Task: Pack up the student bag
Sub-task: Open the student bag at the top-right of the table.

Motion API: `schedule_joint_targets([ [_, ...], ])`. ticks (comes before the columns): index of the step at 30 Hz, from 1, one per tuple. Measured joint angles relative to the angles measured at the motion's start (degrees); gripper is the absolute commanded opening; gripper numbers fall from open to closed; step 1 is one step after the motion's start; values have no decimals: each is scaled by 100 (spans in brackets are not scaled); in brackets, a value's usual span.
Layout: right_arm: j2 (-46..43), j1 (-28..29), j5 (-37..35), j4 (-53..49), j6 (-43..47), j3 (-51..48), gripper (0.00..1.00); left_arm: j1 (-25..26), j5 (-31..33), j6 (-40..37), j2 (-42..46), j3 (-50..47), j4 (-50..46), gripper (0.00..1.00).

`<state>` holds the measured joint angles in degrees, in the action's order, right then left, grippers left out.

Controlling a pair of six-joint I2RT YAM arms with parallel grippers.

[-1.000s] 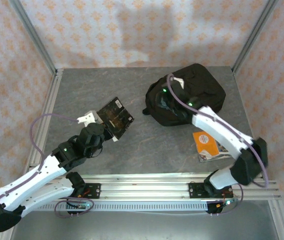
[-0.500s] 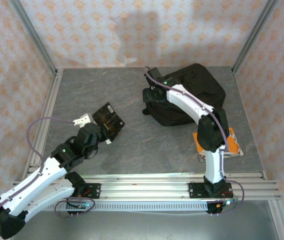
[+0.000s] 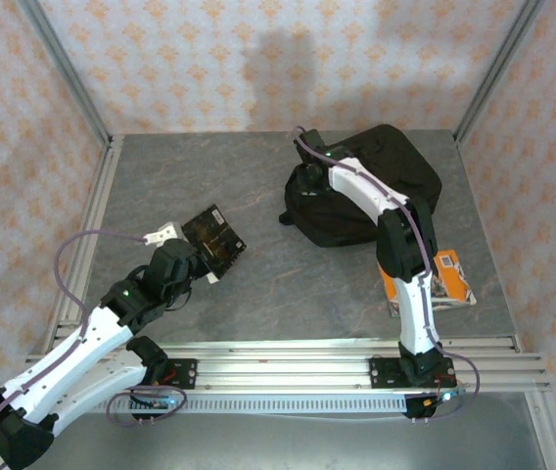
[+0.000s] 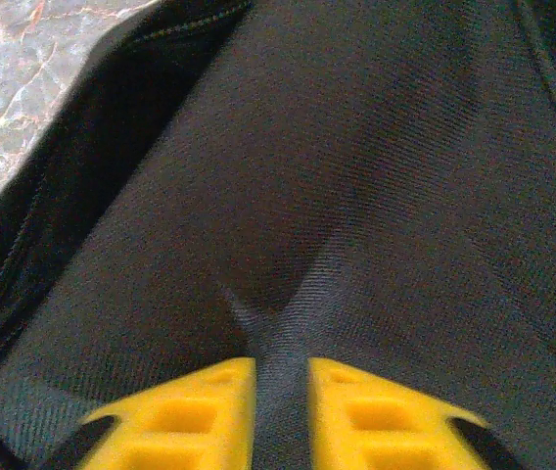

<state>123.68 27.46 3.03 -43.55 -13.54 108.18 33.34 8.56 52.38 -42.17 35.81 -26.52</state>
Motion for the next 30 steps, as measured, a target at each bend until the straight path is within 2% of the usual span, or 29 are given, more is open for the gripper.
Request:
schedule_joint_targets([
  [2,-4,-33,-2,68,26,-37,0,-13,-39,0,-9,0,13,0],
  [7,-232,-63,-81,238,109,-479,0,-39,-87,-2,-31,0,20,0],
  [8,-313,-68,-136,234,157,-553,7,-39,-92,-4,-48,0,22,0],
  [11,-570,-90,-448,151,341,-584,49,-39,-146,-28,-142,0,66,0],
  [12,-654,-103,-671,81,452,-568,56,-39,-197,-44,-197,0,96,0],
  [16,-739,-127,-1700,-83,846,-479,72,-46,-374,-68,-413,0,221,0],
  [20,-498,-181,-2693,-319,1231,-269,77,-50,-527,-131,-575,0,376,0],
  [22,-280,-227,-2951,-398,1349,-74,75,-50,-570,-149,-603,0,422,0],
  [24,11,-308,-3075,-487,1462,151,63,-50,-629,-157,-599,0,444,0],
  [25,114,-341,-3095,-514,1497,229,55,-50,-656,-170,-597,0,448,0],
  [28,350,-450,-3005,-551,1558,339,18,-50,-704,-229,-595,0,448,0],
  [30,350,-459,-2887,-553,1633,337,0,-50,-713,-289,-586,2,448,0],
])
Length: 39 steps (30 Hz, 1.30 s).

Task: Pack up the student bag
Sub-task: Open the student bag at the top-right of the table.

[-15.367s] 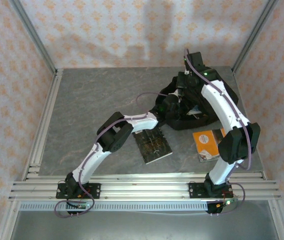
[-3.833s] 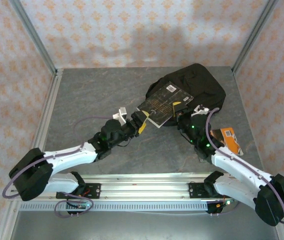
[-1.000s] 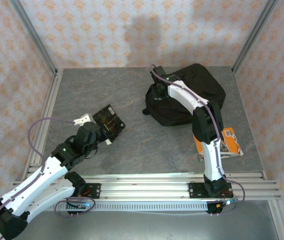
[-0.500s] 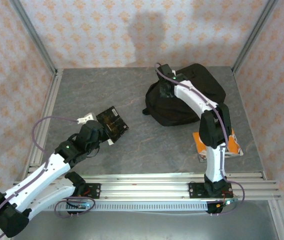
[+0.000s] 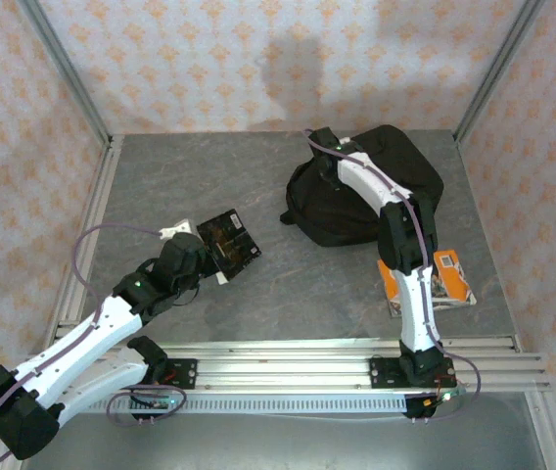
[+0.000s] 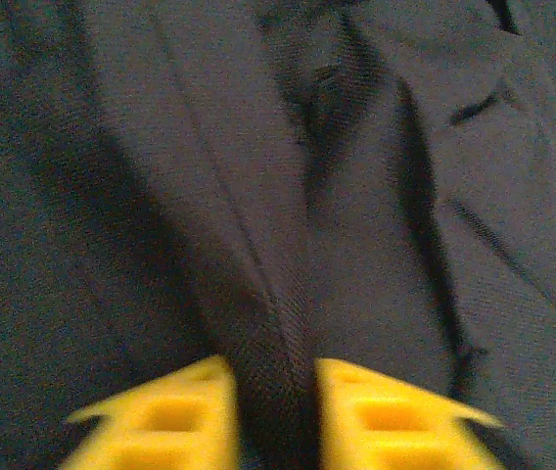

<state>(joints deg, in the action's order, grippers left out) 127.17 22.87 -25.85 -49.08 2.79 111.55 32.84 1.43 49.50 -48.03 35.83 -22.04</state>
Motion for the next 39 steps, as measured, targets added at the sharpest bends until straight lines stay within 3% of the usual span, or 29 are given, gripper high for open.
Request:
schedule_joint_targets([
  [4,-376,-42,343,251,17,-365,0,0,4,-20,-15,22,0,0],
  [8,-1158,-243,1178,505,-66,-887,0,-28,-28,-35,-284,282,31,0],
  [14,-2055,-1062,3292,726,-629,-1281,0,-74,-280,-17,-726,636,385,0],
  [21,-2155,-1897,5821,1239,-1401,-1860,0,-74,-682,13,-789,656,1058,0],
  [30,-2155,-1969,6885,1316,-1633,-1888,0,-74,-1003,103,-1366,754,2046,0],
  [39,-2155,-2011,7335,1088,-1716,-1694,0,-103,-1005,94,-1609,765,2400,0],
])
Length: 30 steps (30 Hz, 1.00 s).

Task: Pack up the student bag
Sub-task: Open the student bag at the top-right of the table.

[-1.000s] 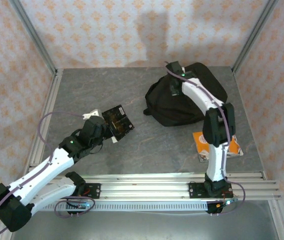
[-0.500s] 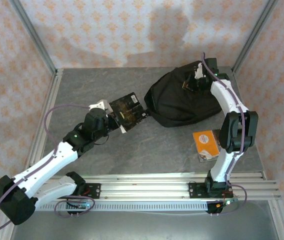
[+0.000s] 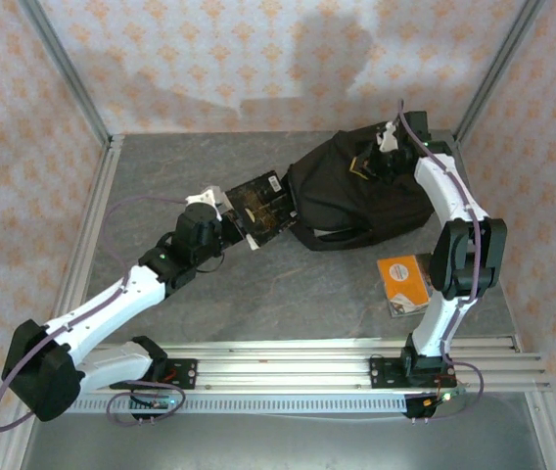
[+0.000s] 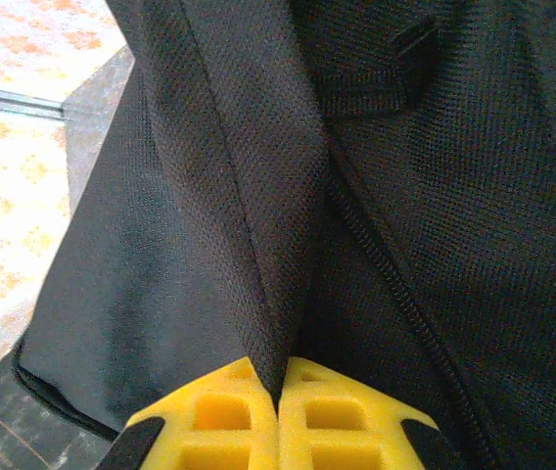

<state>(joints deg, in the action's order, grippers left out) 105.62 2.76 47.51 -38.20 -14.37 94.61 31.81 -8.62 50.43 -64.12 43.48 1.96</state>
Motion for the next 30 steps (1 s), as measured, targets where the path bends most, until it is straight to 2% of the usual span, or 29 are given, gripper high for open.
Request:
schedule_joint_targets([
  [11,0,-9,269,-251,-2,125,0,-11,11,-483,-278,116,151,0],
  [15,0,-9,356,-243,-50,111,0,-11,-326,-297,-546,151,570,0],
  [17,-4,7,308,-229,-90,66,9,-11,-645,-35,-914,157,1064,0],
  [21,-149,133,-323,-212,-103,-74,24,-11,-1161,514,-1541,155,1773,0],
  [28,-1078,621,-2199,-210,42,-317,29,-11,-1513,962,-1700,131,2476,0],
  [30,-1261,787,-2518,-210,68,-317,32,-9,-1539,1001,-1692,129,2638,0],
])
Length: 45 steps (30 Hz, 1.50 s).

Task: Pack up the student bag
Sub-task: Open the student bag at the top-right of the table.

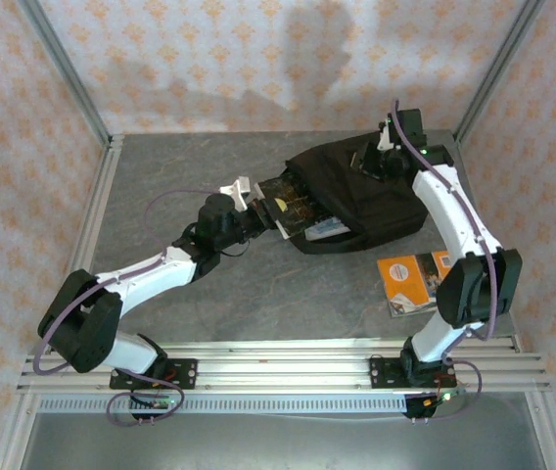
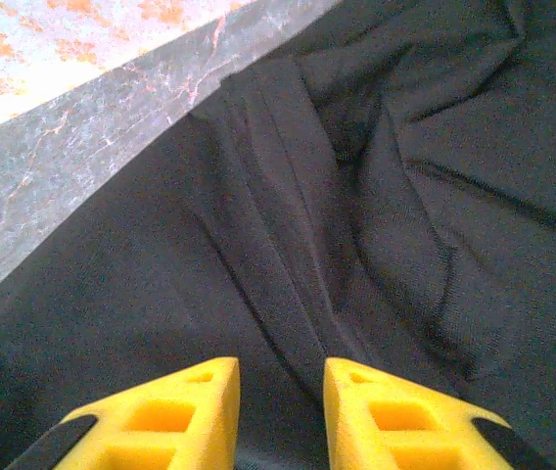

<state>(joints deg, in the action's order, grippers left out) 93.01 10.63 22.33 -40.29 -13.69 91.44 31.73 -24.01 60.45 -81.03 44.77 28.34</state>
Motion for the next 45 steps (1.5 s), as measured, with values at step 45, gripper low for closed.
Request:
schedule_joint_targets([
  [45,219,1110,188,127,385,348,49,15,-2,11,39,-31,186,0],
])
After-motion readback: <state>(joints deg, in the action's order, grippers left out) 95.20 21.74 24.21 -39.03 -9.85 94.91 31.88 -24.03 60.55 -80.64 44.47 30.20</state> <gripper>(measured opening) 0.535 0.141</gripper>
